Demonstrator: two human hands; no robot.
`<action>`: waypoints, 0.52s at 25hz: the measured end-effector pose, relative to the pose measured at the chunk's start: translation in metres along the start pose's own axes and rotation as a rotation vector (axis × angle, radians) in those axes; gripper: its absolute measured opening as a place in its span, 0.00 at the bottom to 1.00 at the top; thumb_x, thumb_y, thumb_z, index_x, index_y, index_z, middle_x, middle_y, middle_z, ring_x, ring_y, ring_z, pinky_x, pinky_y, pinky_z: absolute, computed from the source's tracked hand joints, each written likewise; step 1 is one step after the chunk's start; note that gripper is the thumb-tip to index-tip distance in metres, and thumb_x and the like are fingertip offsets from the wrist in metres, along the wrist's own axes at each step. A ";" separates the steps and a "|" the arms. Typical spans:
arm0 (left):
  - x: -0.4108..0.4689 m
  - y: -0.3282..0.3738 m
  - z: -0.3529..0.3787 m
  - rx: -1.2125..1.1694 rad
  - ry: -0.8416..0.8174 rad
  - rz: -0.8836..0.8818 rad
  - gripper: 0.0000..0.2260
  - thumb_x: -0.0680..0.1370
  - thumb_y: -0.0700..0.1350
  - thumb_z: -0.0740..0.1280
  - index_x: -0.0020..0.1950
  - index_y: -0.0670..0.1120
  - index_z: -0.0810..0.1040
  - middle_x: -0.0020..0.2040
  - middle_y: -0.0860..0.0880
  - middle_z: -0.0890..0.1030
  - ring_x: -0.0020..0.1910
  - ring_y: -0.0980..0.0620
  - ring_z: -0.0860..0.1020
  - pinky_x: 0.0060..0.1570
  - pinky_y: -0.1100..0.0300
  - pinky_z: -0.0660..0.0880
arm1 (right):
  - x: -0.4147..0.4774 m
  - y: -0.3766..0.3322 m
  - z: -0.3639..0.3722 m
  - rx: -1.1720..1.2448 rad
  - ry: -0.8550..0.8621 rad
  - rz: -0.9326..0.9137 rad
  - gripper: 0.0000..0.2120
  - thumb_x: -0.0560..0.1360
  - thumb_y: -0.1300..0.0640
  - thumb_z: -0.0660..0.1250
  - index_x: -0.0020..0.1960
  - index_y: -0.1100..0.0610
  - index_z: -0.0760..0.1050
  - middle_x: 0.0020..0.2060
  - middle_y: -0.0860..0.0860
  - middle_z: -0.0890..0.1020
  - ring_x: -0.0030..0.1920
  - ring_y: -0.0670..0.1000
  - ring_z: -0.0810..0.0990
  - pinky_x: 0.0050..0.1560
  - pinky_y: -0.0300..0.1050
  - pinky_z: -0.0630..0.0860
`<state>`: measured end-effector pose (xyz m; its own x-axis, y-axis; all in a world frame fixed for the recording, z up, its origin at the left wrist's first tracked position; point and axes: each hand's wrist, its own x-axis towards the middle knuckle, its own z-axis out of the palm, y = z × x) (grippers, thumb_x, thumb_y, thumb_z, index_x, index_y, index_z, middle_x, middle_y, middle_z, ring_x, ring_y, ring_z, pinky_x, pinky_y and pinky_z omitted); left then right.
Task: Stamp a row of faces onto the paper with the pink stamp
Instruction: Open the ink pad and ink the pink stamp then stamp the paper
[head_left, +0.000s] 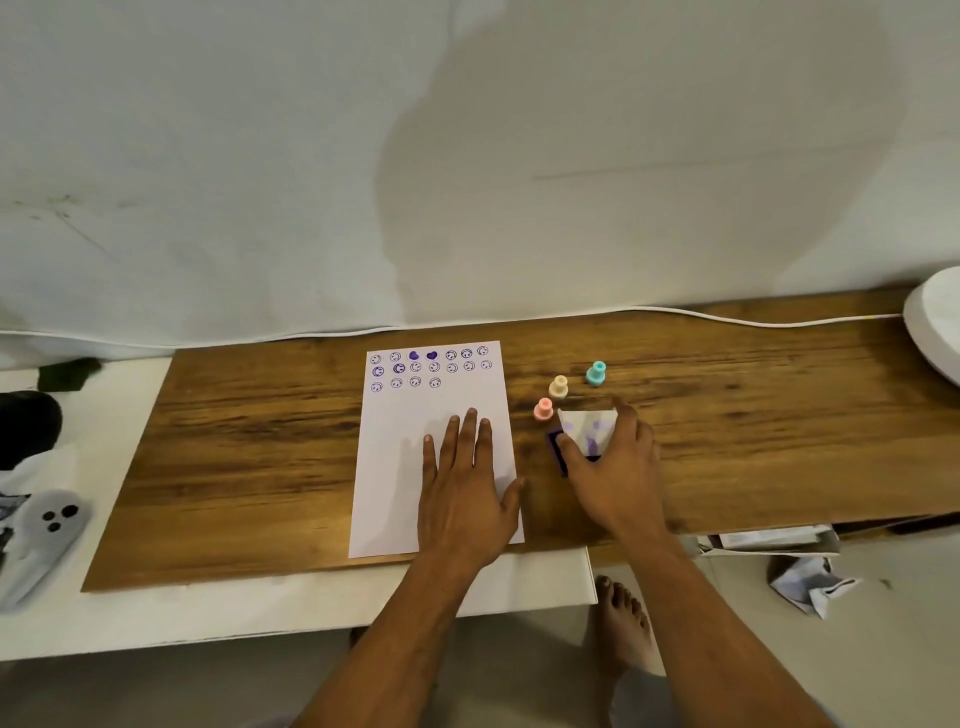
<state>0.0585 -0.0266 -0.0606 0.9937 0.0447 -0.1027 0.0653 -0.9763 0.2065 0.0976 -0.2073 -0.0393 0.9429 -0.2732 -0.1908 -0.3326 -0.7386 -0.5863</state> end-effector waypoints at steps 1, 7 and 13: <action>0.000 -0.001 0.000 -0.006 0.003 -0.007 0.41 0.77 0.72 0.47 0.84 0.53 0.43 0.85 0.50 0.41 0.84 0.46 0.39 0.81 0.42 0.36 | 0.004 0.001 -0.002 0.021 0.026 0.008 0.43 0.77 0.38 0.72 0.82 0.54 0.56 0.79 0.58 0.67 0.76 0.62 0.68 0.70 0.62 0.73; -0.001 -0.007 0.000 -0.034 0.036 -0.033 0.41 0.78 0.72 0.48 0.85 0.52 0.45 0.86 0.50 0.42 0.84 0.46 0.41 0.81 0.44 0.34 | 0.044 0.020 -0.022 -0.111 0.115 0.037 0.45 0.76 0.39 0.73 0.82 0.54 0.55 0.78 0.61 0.67 0.76 0.65 0.66 0.71 0.64 0.71; 0.000 -0.012 -0.004 -0.066 0.057 -0.058 0.41 0.77 0.72 0.48 0.85 0.52 0.45 0.86 0.51 0.43 0.84 0.47 0.42 0.81 0.45 0.35 | 0.057 0.015 -0.016 -0.202 0.095 -0.072 0.40 0.77 0.38 0.71 0.82 0.49 0.58 0.80 0.59 0.64 0.79 0.64 0.62 0.74 0.69 0.65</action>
<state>0.0580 -0.0138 -0.0589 0.9916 0.1142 -0.0611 0.1264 -0.9556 0.2661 0.1460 -0.2442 -0.0466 0.9615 -0.2648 -0.0737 -0.2705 -0.8642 -0.4242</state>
